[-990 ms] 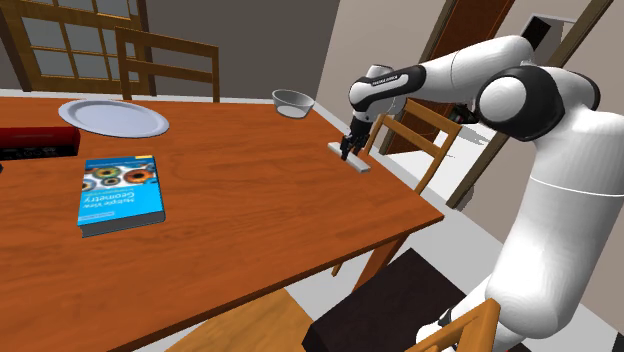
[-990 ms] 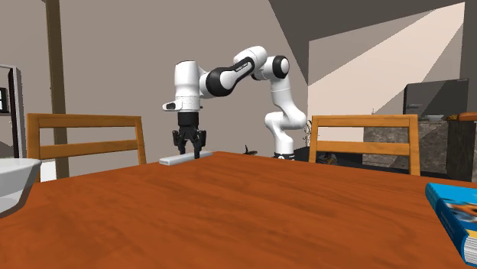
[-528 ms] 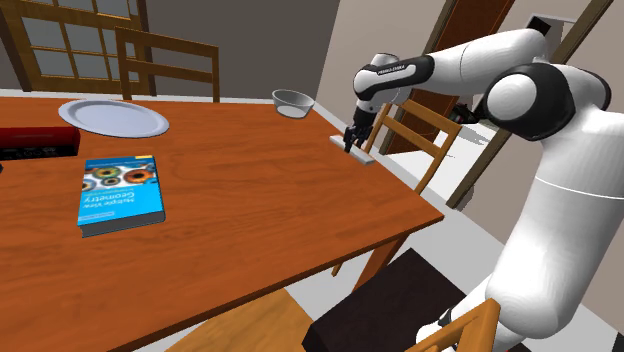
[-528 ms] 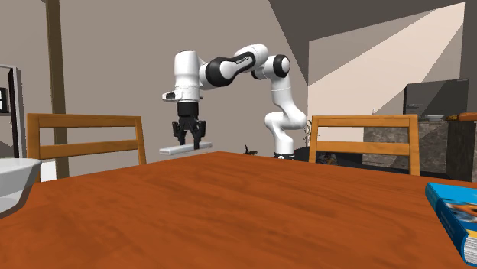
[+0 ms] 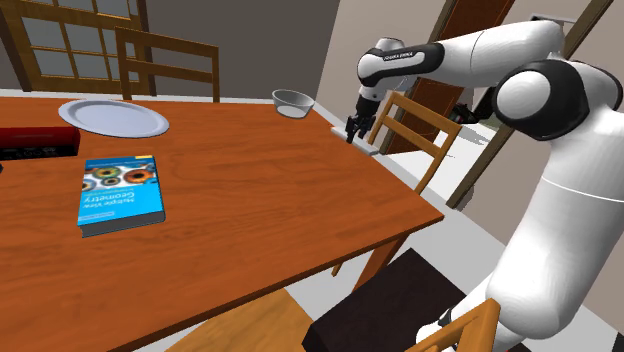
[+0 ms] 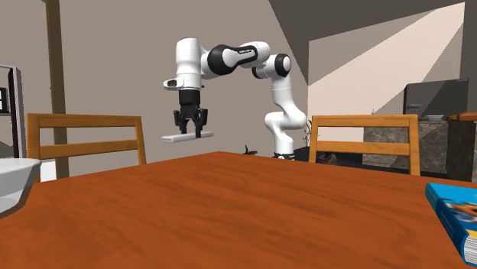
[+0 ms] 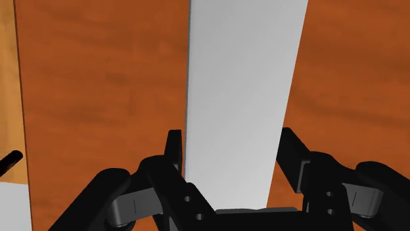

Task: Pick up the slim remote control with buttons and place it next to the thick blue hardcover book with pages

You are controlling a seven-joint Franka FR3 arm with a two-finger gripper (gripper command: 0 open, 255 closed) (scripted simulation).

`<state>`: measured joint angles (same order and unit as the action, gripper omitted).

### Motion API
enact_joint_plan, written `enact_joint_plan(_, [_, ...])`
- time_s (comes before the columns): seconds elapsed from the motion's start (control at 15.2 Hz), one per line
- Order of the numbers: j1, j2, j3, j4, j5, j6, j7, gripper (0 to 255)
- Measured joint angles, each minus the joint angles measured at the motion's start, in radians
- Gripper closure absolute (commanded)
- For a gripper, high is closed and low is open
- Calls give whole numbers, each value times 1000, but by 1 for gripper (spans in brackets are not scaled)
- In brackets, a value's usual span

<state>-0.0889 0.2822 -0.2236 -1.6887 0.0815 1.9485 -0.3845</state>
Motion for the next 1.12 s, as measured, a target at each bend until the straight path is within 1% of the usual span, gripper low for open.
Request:
enact_joint_plan(0.13, [23,-5,12,-7,-4,4,34,255])
enact_joint_plan(0.46, [93,-55,48,-77,-21,28,142,255])
enact_joint_plan(0.86, [177,-69,99,-84,-34,24,281,255])
enact_joint_plan(0.92, [191,-79,107,-100,-37,32,304,255])
enact_joint_plan(1.12, [231,-71,133,-87,-41,28,372,255])
